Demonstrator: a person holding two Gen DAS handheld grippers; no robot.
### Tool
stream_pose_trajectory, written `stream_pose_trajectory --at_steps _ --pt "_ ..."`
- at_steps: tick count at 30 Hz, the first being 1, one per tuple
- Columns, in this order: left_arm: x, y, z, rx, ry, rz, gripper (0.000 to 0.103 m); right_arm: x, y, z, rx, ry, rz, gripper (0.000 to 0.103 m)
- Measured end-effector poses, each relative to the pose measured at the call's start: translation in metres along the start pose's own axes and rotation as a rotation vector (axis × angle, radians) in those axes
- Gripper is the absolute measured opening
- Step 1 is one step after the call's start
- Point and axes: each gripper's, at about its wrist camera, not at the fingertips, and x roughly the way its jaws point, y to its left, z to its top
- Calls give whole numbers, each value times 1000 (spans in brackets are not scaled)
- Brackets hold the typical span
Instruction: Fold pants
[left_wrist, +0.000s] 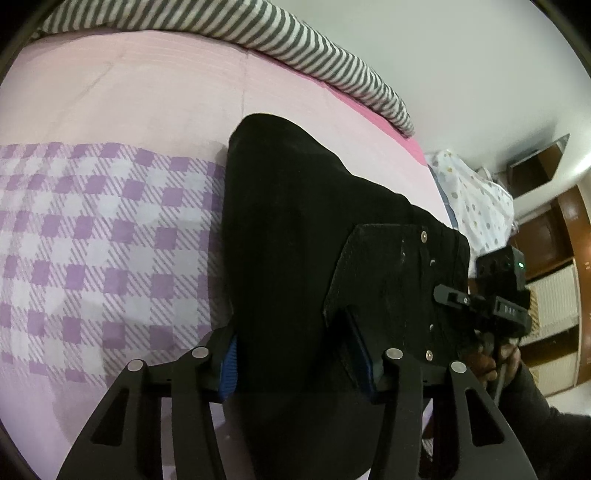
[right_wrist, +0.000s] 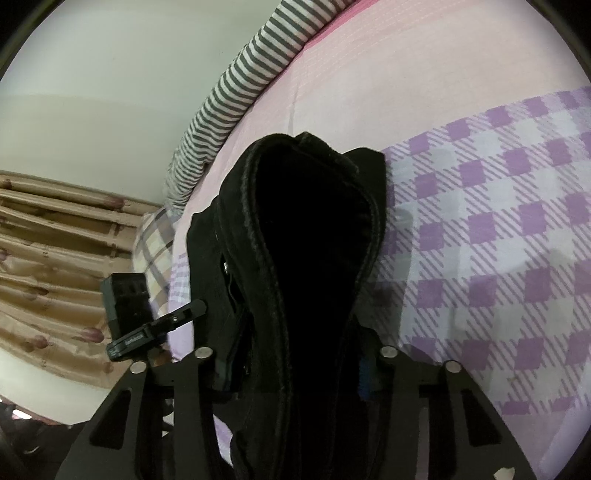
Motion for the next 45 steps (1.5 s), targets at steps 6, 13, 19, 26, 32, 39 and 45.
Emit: stream_pose_trajectory --at_steps 6,13,19,26,32,39,45 --pt "-4 -17 -6 47 -55 53 32 -3 12 -8 10 -64 -19 32" --pt "-8 -41 -3 102 -72 95 19 -6 30 -8 -23 -99 -52 28" --pt "-18 -47 -1 100 -92 79 17 -8 44 -7 -12 -116 -43 27" --pt "-32 -43 -6 103 -95 98 17 -3 65 -5 -38 -117 -39 27" --pt "-49 -39 -8 110 -113 129 17 8 80 -2 -57 -105 -29 27" --pt "-72 -27 -5 101 -131 156 17 26 100 2 -79 -84 -16 27" --pt "-93 -9 -2 83 -150 179 17 49 121 7 -94 -61 -2 27"
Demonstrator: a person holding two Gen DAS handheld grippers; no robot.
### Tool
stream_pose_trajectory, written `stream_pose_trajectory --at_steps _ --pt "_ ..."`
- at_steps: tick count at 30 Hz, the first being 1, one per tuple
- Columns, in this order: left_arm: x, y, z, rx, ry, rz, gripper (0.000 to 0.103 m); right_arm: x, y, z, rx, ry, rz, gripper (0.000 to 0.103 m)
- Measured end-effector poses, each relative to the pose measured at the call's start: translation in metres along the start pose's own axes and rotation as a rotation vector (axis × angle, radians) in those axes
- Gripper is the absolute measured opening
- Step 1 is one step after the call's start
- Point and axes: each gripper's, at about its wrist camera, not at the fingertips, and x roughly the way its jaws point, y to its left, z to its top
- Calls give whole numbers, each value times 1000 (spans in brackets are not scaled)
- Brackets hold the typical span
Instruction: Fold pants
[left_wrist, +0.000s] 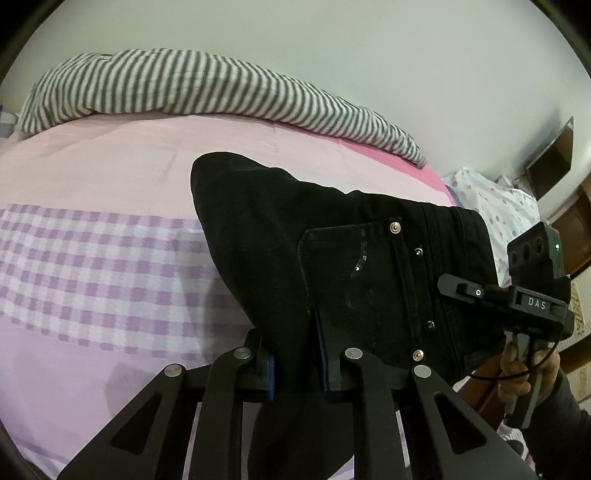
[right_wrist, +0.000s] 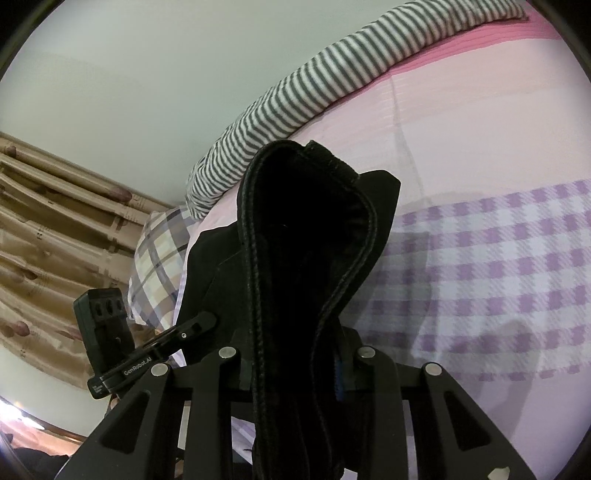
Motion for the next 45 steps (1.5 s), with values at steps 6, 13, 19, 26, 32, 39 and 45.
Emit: stream_pose_trajectory --at_steps 6,13,19,26,32,39,45 --pt "-19 28 7 -27 -27 26 17 23 20 6 -17 20 25 27" --pt "-39 63 17 -62 -65 55 17 58 49 18 -39 50 54 27" --pt "-49 100 31 -100 -84 91 17 92 71 29 -52 76 82 27" --pt "-54 131 55 -100 -90 140 17 131 85 44 -46 109 110 27" --pt "-48 155 83 -109 -83 165 17 158 93 60 -37 124 105 27" --pt "-36 172 110 -103 -68 202 17 182 93 78 -12 138 104 27" --pt "-23 188 127 -107 -54 218 17 201 95 93 -5 143 89 27"
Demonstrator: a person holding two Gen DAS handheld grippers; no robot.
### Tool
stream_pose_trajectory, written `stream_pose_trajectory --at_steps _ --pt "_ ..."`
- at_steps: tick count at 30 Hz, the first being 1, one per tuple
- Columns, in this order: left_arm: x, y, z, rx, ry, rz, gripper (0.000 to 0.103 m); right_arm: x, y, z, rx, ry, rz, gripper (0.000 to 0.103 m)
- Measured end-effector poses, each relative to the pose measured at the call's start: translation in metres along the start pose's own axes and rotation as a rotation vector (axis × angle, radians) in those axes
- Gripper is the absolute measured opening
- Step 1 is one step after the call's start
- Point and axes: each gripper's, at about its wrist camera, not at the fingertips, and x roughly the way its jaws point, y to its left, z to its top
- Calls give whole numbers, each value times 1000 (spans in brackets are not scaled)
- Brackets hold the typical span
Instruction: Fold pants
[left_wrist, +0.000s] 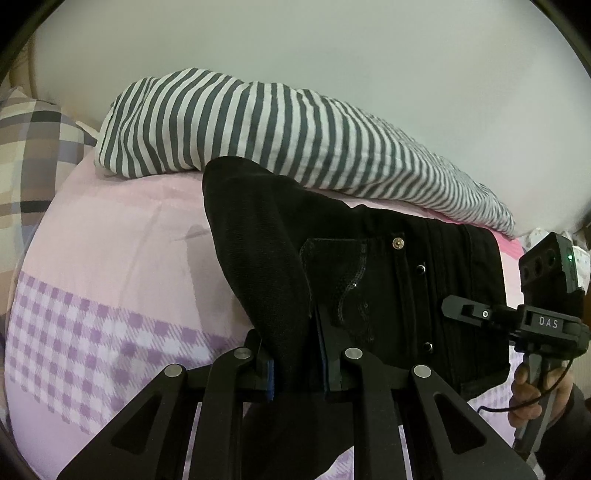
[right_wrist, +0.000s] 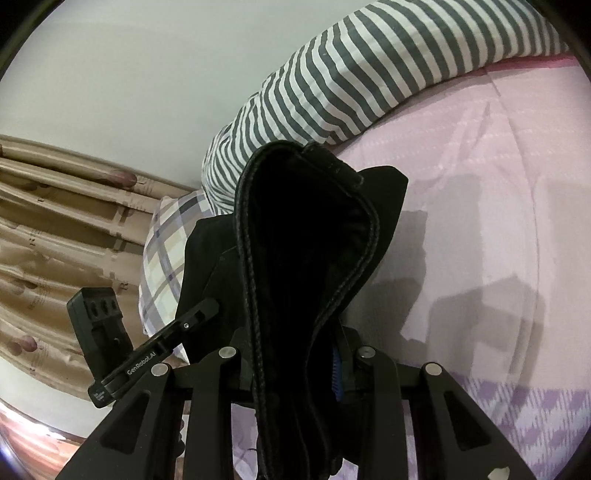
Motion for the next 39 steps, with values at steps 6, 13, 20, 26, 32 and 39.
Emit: stream_pose_trajectory --at_steps 6,13,20,26,32,39 --pt "20 8 9 20 13 26 17 7 -13 6 37 -11 -14 26" --pt "45 18 6 9 41 65 28 16 -25 6 15 -5 -111 35" --pt "55 27 -3 -38 53 88 44 17 -16 -6 -83 -10 -234 50" --pt "42 26 -21 -57 41 114 49 -2 -11 -27 -111 -46 -271 52" --pt "25 24 -50 -61 25 168 50 -20 -14 -50 -146 -69 -304 55" --pt "-8 10 -80 -47 4 262 50 -31 -3 -64 -223 -115 -384 60"
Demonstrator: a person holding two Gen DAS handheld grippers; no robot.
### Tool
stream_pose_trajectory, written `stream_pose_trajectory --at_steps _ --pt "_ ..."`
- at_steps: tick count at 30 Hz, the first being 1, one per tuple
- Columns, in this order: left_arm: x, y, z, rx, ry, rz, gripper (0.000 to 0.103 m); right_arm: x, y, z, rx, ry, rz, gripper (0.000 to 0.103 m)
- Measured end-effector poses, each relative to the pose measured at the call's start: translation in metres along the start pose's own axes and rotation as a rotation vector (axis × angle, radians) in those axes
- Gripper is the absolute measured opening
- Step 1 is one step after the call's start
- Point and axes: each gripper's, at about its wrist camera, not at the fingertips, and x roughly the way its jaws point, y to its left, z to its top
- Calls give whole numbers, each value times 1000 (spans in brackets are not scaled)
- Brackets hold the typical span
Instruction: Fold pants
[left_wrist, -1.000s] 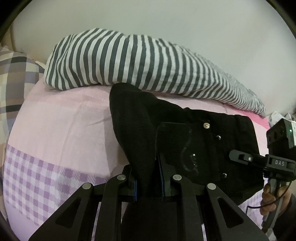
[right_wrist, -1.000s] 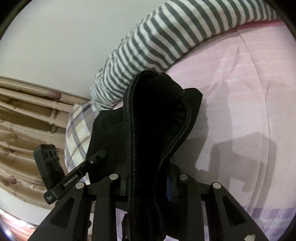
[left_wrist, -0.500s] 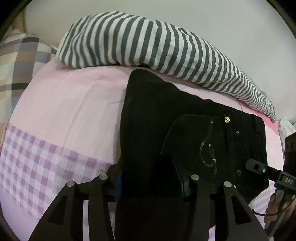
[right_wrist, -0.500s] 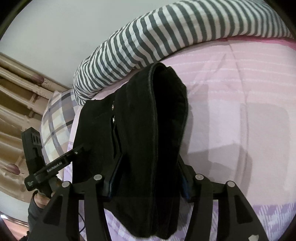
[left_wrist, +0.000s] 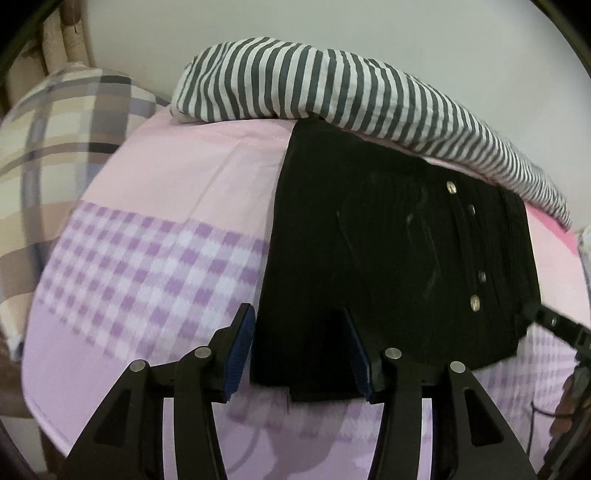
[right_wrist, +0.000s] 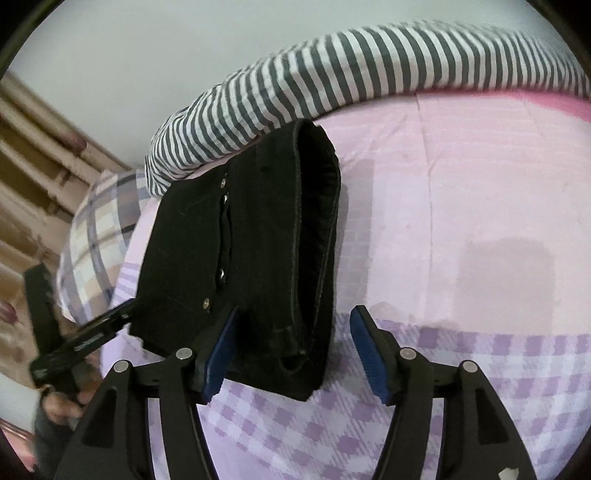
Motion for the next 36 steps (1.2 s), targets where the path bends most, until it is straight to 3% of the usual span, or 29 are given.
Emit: stream_pose_trajectory --at_steps 5,9,17,20,36 --pt "-24 -8 -23 -1 -26 21 50 -7 22 -12 -109 -12 -78 62" --pt "-41 -18 -36 11 -44 48 55 -16 29 -20 -118 -25 -81 63" --pt "-69 -32 -57 38 -97 68 60 -46 49 -36 -130 -105 -97 78" --pt "-79 -33 -65 35 -116 76 65 -53 56 -43 -140 -130 -125 87" --pt "-90 -30 -75 34 -167 100 65 -67 98 -65 -243 -230 -273 100"
